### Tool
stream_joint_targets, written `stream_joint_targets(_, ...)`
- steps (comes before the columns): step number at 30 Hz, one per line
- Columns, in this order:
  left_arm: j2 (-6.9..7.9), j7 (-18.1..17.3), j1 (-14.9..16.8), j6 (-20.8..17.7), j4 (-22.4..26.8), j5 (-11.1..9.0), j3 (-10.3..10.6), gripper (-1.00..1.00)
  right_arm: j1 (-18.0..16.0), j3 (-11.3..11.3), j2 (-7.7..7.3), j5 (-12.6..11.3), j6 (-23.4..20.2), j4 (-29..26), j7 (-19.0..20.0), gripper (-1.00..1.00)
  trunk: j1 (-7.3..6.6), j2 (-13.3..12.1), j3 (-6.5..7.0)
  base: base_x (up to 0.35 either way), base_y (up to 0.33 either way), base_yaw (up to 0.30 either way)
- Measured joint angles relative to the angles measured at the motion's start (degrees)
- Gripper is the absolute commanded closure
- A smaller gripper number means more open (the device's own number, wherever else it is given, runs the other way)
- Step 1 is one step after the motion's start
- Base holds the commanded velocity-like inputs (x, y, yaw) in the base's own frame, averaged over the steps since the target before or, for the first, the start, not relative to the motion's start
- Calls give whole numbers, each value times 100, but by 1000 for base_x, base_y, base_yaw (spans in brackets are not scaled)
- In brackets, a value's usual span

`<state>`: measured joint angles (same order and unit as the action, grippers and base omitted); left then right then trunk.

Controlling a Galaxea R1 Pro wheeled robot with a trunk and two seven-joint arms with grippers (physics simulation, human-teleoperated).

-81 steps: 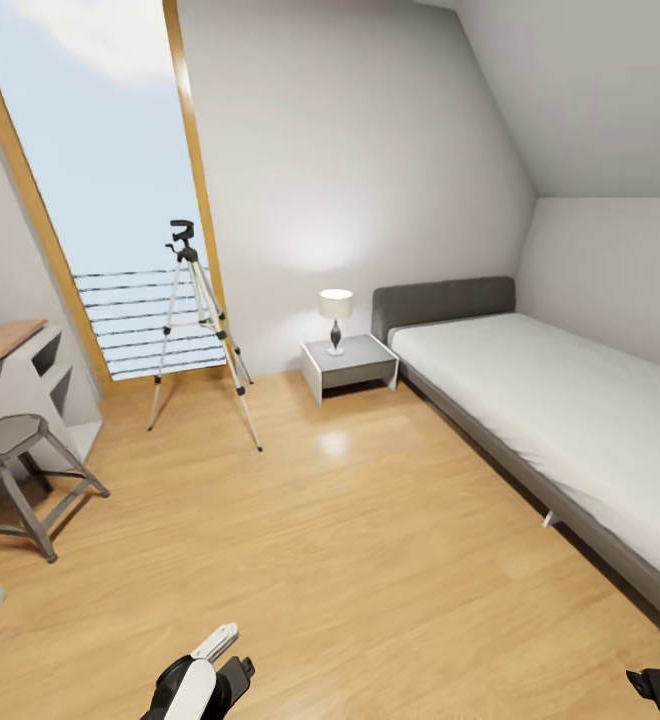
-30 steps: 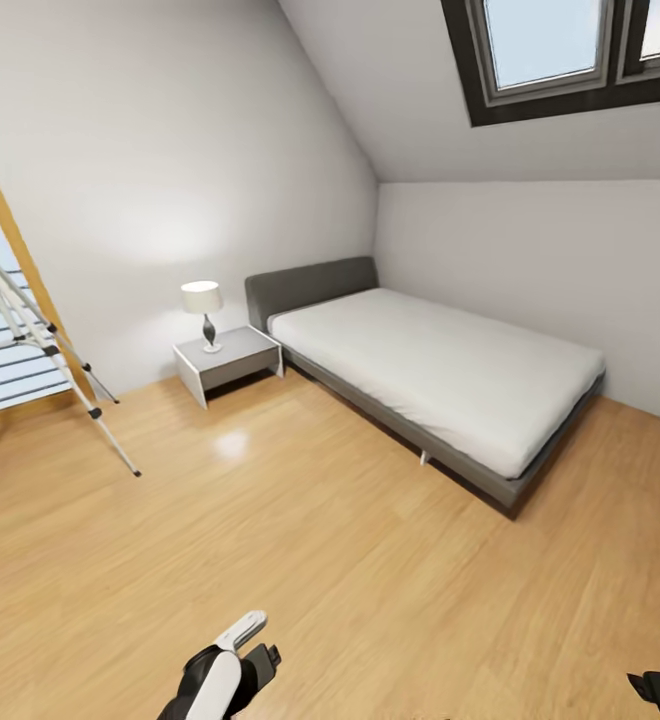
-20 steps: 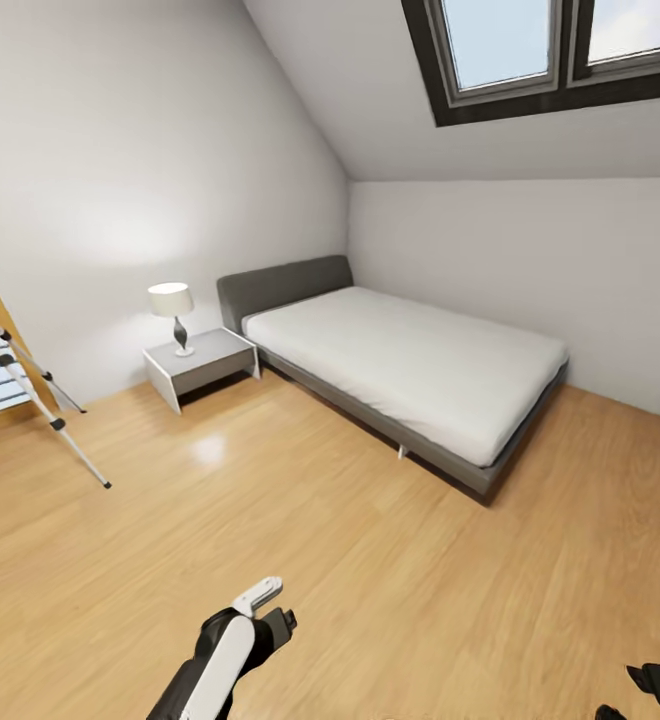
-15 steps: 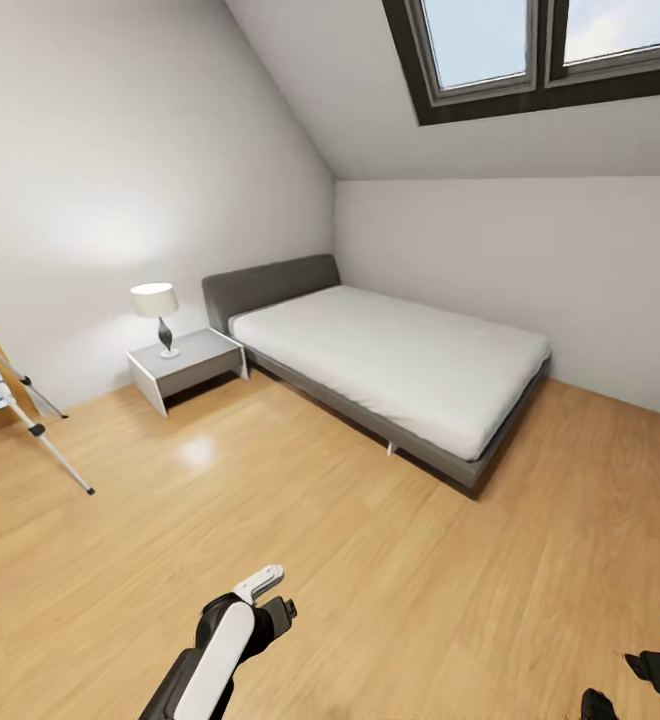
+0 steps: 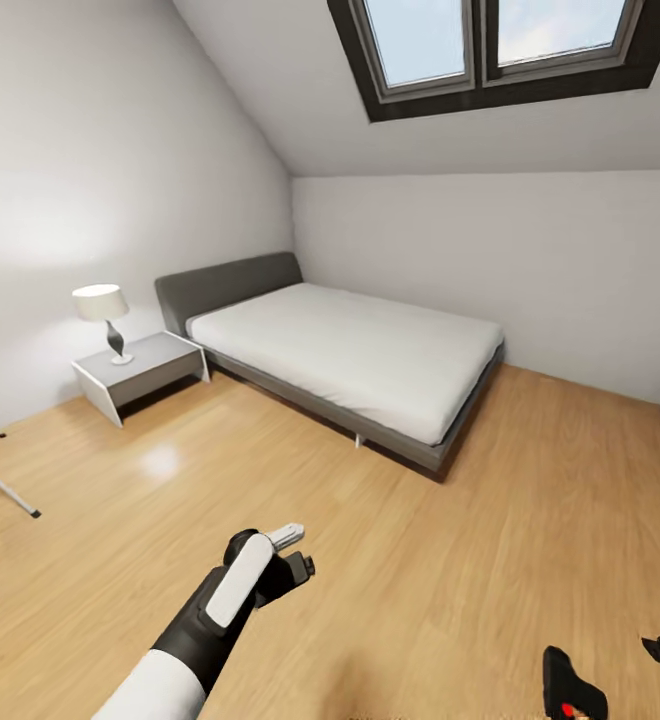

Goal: Attach the digital camera to the camera tripod in the bedroom.

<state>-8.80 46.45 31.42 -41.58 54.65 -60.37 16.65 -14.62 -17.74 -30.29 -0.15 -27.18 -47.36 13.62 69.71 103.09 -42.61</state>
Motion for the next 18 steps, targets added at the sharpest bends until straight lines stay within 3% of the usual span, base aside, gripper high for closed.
stream_joint_targets(3,-2,-563,181,153,-578,-55,272,-100,-47,-55,8,-6,4,106,20,-100,66,120,-54,0,0,-256)
stream_joint_targets(6,3,-736,229,358,-812,-69,405,-100,-58,-58,16,-6,10,124,36,-100,132,241,-108,0,0,-256)
stream_joint_targets(7,9,-890,266,656,-1061,-91,520,-100,-64,-54,23,15,40,141,80,-100,154,281,-126,0,0,-256)
stream_joint_targets(18,14,-1055,304,1043,-1362,-134,628,-100,-64,-33,41,42,102,127,138,-100,395,722,-323,0,0,-256)
